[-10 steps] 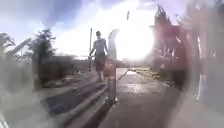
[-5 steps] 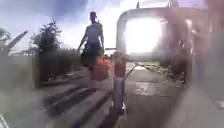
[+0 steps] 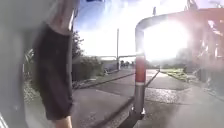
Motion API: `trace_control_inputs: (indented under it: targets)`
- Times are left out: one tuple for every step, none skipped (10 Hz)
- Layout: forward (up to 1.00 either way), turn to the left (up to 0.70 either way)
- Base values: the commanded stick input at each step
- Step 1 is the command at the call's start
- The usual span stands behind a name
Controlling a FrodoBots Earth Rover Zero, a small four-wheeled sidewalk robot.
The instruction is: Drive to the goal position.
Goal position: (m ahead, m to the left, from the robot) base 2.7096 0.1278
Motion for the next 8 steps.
trace_control_inputs:
  targets:
    - [-0.85,0.0]
    - [-0.85,0.0]
    - [-0.85,0.0]
    - [-0.79,0.0]
    - [-0.48,0.0]
    - [-0.16,0.0]
    - [0.0,0.0]
    - [0.0,0.0]
